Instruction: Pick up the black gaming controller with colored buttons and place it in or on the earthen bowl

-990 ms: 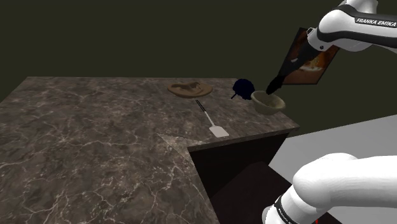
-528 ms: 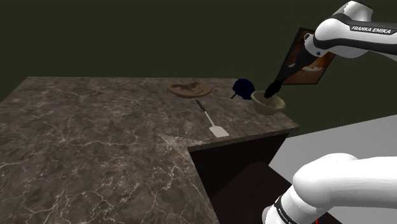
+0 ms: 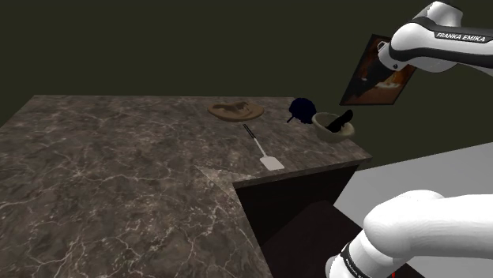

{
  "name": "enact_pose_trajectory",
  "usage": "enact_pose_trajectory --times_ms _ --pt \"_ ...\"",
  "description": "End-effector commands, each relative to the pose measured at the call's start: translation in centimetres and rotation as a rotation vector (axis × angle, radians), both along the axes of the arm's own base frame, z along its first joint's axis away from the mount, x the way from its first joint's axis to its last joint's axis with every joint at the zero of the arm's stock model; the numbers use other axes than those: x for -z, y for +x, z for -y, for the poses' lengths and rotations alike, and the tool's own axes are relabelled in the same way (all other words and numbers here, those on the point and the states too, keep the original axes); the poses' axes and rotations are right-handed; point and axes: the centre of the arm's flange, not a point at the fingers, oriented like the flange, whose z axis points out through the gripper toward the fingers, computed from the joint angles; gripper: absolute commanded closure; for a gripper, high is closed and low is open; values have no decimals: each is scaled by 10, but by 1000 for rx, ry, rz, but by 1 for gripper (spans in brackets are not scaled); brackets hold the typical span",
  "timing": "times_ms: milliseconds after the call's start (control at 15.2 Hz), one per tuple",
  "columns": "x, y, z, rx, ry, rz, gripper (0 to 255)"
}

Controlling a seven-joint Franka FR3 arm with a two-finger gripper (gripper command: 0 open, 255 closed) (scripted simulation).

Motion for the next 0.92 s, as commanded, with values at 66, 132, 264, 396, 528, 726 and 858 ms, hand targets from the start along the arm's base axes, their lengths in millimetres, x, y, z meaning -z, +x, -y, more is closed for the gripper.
enact_pose_trajectory --times_ms 66,132,264,396,528,726,858 --pt "0 0 0 0 0 0 0" --pt "-12 -5 -1 0 0 0 0" --pt "-36 -15 -4 0 0 0 0" --pt "-46 -19 -5 0 0 0 0" --pt "-46 -19 -5 0 0 0 0" --pt "-46 -19 -5 0 0 0 0" --pt "-46 -19 -5 0 0 0 0"
